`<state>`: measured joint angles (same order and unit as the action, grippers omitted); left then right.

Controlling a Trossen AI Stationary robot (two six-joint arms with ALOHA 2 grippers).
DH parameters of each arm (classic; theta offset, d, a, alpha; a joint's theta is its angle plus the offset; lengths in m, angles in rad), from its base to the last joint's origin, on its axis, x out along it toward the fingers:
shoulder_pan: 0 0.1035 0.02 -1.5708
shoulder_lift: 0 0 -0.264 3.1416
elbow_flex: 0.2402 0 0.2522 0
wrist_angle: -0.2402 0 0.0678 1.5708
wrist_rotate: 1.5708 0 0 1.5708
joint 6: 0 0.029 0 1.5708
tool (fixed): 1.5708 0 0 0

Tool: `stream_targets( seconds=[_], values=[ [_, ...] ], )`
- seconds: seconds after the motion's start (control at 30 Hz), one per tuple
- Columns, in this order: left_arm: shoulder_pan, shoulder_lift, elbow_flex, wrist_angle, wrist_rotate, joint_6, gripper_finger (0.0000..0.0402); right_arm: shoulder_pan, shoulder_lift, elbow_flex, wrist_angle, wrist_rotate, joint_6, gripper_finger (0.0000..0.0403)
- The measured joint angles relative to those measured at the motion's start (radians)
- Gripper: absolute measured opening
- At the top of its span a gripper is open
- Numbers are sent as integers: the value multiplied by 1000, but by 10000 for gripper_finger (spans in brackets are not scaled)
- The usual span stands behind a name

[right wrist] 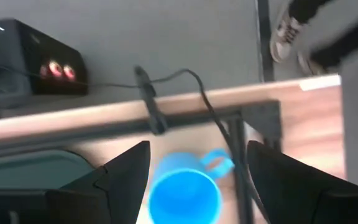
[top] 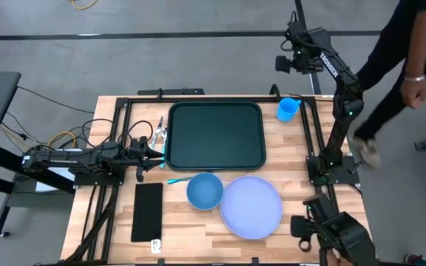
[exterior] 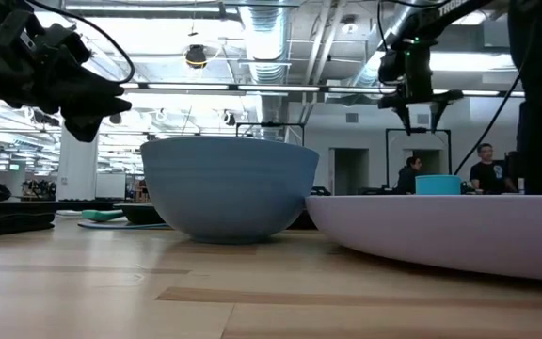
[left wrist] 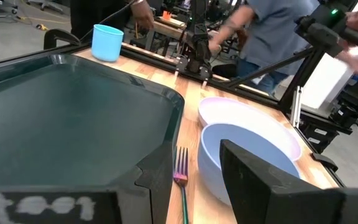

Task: Set up tray
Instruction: Put the light blue mug on the black serving tray

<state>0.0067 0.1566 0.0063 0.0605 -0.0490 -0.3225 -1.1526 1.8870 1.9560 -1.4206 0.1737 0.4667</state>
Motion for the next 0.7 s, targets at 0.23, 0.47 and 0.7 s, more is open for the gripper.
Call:
stream_targets(
  seconds=[0.23,0.47,0.7],
  values=[
    [0,0,0,-3,0,0,121,55,0,0,149,0,-3,260],
    [0,0,0,-3,0,0,121,106,0,0,122,16,-1,260],
    [0,0,0,32,-30,86,121,119,0,0,-37,18,30,260]
  ],
)
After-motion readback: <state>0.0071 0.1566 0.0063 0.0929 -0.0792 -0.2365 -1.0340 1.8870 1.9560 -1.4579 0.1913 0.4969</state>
